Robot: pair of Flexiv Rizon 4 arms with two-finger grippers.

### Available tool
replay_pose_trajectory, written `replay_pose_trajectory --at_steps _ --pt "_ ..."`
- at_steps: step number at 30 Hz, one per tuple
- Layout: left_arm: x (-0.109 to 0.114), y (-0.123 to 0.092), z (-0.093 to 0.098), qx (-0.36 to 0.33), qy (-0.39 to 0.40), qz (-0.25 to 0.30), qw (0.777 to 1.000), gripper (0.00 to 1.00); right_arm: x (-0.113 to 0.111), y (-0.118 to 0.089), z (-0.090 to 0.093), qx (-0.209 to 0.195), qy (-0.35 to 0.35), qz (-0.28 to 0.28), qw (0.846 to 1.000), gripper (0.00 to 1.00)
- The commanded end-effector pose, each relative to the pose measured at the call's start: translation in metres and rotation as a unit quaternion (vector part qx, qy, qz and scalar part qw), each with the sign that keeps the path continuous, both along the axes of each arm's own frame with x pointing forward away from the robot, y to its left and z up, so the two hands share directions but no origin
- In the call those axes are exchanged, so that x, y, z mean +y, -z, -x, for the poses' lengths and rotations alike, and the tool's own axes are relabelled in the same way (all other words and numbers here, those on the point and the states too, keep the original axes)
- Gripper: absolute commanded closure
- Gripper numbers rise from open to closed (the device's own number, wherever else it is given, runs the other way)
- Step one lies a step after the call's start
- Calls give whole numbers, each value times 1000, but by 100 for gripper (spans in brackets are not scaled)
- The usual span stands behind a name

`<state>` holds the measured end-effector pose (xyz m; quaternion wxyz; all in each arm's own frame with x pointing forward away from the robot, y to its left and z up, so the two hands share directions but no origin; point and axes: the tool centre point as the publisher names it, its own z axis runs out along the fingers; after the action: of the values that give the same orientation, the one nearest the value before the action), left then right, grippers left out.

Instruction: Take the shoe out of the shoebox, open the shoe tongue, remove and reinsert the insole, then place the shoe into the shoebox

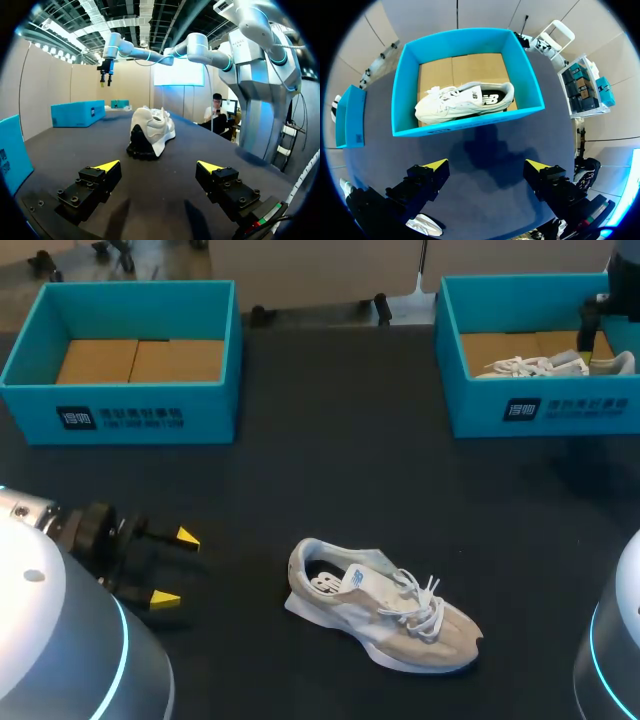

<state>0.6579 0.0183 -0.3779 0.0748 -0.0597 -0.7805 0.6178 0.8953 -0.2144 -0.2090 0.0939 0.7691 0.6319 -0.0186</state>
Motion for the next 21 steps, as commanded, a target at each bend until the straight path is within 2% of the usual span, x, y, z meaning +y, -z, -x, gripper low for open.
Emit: replay_pose_trajectory --at_steps 1,21 --pt "-1 1 -1 2 5 3 1000 0 0 0 1 -1 0 0 1000 0" --pt "-8 14 -15 7 -29 9 1000 0 0 0 1 -1 0 0 1000 0"
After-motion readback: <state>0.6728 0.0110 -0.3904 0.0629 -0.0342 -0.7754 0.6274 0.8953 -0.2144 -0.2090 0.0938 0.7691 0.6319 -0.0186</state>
